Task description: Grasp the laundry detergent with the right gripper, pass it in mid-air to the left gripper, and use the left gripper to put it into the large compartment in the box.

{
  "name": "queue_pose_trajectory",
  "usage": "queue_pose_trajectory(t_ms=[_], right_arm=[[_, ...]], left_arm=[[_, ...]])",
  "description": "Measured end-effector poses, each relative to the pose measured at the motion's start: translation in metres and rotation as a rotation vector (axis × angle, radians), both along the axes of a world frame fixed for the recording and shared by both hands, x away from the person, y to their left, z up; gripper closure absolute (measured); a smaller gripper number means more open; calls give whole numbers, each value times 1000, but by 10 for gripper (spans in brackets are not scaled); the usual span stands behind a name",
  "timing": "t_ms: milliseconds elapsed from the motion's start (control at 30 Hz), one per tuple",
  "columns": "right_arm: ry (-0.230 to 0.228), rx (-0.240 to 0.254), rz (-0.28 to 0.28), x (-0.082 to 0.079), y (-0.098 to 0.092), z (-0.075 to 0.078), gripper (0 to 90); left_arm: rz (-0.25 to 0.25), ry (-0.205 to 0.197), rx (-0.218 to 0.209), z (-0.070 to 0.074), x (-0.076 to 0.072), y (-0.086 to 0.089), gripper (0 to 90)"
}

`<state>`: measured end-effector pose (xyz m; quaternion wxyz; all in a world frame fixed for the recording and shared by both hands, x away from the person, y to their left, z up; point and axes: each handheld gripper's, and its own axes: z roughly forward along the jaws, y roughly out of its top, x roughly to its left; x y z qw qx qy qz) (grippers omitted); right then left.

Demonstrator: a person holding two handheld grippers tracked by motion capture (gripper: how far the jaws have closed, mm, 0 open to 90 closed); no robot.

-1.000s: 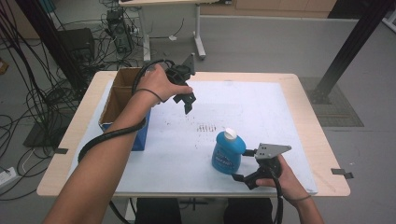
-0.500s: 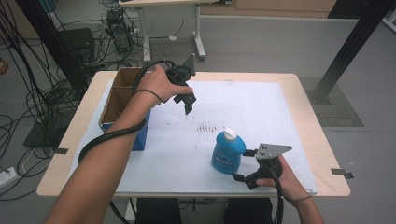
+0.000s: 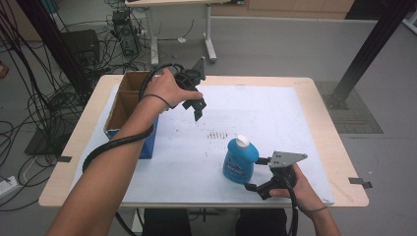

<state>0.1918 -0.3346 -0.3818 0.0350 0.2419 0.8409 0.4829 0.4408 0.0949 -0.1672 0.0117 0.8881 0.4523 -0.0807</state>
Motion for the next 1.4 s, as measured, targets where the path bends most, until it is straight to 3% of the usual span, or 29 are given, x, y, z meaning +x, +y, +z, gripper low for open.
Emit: queue_pose_trajectory(t_ms=[600, 1400], right_arm=[[-21, 17, 10, 3, 11, -5, 32], [-27, 98, -24, 3, 18, -21, 56]], left_arm=[[15, -3, 3, 2, -2, 5, 68], [10, 1, 2, 3, -1, 3, 68]])
